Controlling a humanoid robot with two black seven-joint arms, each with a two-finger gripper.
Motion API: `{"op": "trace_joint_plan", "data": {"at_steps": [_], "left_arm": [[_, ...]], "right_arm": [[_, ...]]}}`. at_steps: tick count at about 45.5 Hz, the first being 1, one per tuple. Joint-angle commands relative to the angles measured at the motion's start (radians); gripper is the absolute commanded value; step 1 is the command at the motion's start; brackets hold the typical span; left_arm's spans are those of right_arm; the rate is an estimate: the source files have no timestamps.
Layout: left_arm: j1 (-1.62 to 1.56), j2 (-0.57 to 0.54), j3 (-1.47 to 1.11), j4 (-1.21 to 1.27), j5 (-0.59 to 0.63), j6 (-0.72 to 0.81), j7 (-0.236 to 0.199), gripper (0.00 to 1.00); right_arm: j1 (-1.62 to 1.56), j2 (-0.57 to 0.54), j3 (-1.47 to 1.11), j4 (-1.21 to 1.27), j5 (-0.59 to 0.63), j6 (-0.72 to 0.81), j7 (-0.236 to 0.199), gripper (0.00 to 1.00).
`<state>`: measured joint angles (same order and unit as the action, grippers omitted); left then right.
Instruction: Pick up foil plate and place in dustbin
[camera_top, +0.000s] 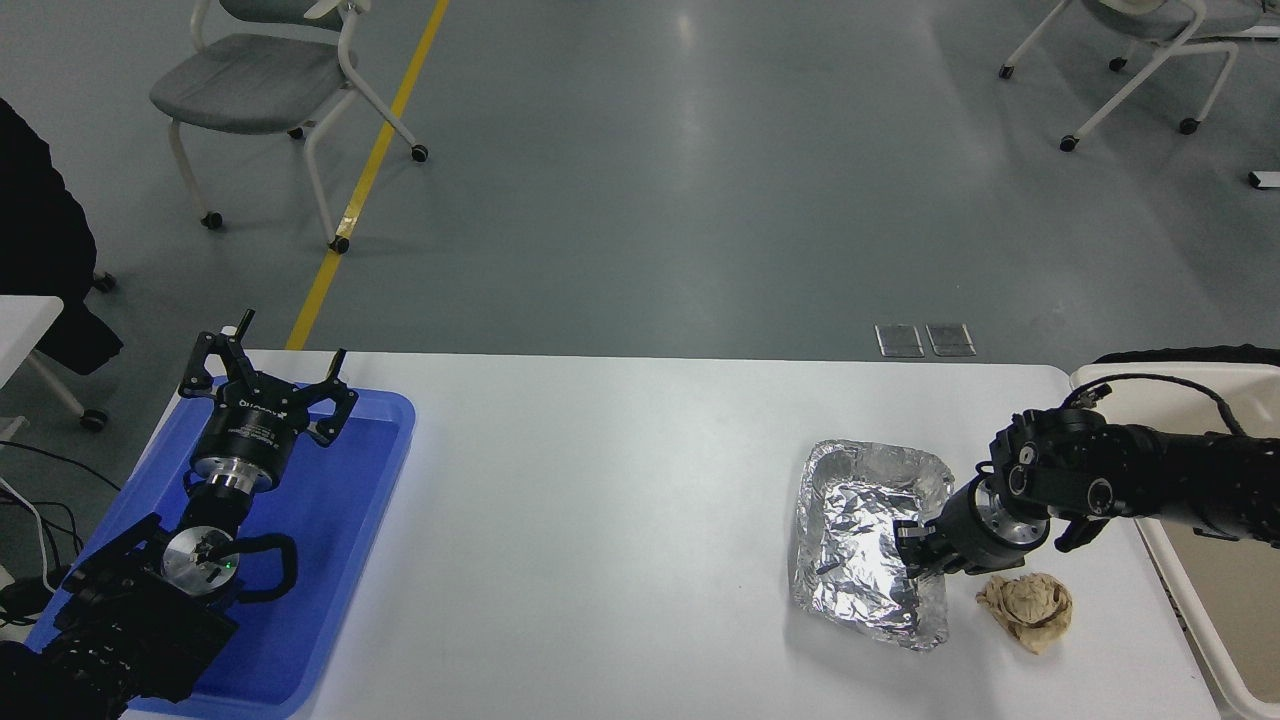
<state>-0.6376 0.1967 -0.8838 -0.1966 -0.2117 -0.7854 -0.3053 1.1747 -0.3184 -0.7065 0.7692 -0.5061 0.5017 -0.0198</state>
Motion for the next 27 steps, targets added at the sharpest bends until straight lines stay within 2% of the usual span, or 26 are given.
{"op": "trace_joint_plan", "data": {"at_steps": [1, 19, 23, 27], "left_arm": [[-0.001, 0.0, 0.0, 0.002, 0.0, 0.0, 0.0, 1.0], [0.002, 0.003, 0.0, -0.001, 0.0, 0.0, 0.0, 1.0], [0.002, 0.003, -0.001, 0.002, 0.0, 0.0, 0.0, 1.0], [0.002, 0.003, -0.001, 0.002, 0.0, 0.0, 0.0, 1.0]], "right_arm": [[0.057, -0.021, -0.025, 0.019, 0.0, 0.008, 0.0, 0.0], [0.509, -0.197, -0.269, 0.33, 0.031, 0.092, -0.002, 0.0], [0.661, -0.212, -0.356, 0.422, 0.041, 0.106, 0.0, 0.0], [0.834, -0.212, -0.445, 0.539, 0.102, 0.113, 0.0, 0.0]]}}
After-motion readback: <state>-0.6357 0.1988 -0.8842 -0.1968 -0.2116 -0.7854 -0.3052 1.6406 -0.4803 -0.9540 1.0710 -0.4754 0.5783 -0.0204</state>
